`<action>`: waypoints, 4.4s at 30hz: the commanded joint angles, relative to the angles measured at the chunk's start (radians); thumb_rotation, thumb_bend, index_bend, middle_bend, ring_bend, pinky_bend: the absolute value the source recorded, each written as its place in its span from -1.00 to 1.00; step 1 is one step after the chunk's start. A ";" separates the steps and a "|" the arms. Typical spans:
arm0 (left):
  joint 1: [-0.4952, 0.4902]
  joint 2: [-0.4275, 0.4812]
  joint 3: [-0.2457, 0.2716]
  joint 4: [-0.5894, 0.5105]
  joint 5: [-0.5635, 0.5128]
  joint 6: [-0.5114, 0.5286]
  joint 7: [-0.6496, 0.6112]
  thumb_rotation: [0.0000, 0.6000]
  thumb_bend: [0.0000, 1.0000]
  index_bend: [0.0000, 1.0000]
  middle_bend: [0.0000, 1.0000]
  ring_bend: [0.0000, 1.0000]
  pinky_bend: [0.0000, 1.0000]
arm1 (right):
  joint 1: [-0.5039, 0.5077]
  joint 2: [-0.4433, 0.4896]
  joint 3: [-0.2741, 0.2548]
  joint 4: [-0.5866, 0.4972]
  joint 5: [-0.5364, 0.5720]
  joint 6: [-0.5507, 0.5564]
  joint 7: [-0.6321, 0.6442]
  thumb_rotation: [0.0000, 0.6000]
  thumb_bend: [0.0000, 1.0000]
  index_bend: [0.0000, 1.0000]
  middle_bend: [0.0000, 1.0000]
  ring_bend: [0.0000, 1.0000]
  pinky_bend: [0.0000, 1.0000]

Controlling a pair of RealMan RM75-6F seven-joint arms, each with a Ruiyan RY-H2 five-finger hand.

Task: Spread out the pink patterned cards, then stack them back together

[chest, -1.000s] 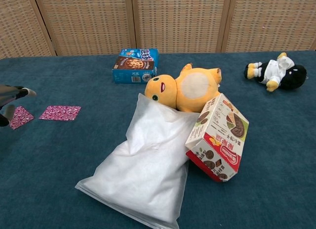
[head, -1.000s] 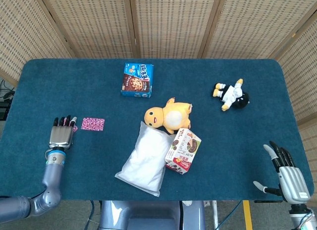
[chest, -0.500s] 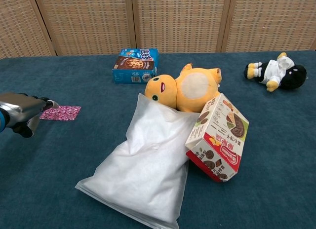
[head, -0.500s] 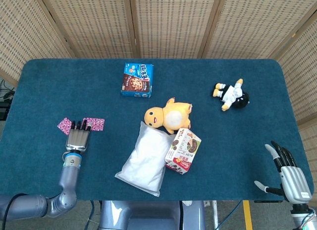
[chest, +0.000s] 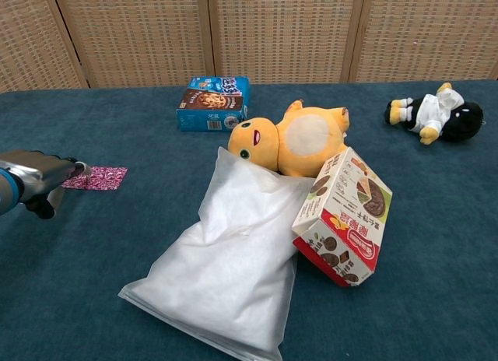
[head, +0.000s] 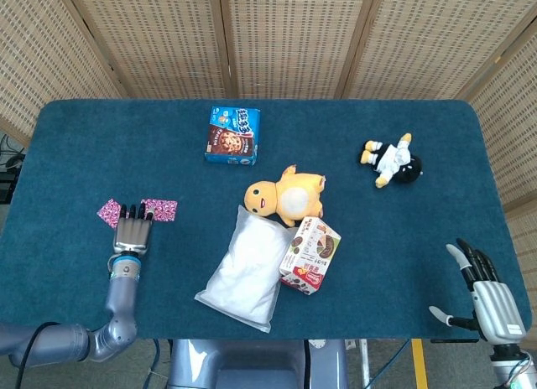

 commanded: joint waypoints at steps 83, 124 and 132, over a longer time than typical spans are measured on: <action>0.175 0.335 0.076 -0.478 0.360 0.125 -0.338 1.00 -0.15 -0.98 -1.00 -1.00 -1.00 | -0.005 0.005 0.002 -0.003 0.002 0.012 -0.003 1.00 -0.79 -0.91 -1.00 -1.00 -1.00; 0.324 0.353 0.057 -0.416 0.600 0.112 -0.500 1.00 -0.61 -0.60 -1.00 -1.00 -1.00 | -0.007 0.008 0.004 -0.010 0.000 0.014 -0.005 1.00 -0.79 -0.91 -1.00 -1.00 -1.00; 0.180 0.343 -0.094 -0.417 0.326 0.023 -0.377 1.00 -0.57 -0.56 -1.00 -1.00 -1.00 | 0.006 0.003 0.001 0.003 0.009 -0.019 0.013 1.00 -0.79 -0.91 -1.00 -1.00 -1.00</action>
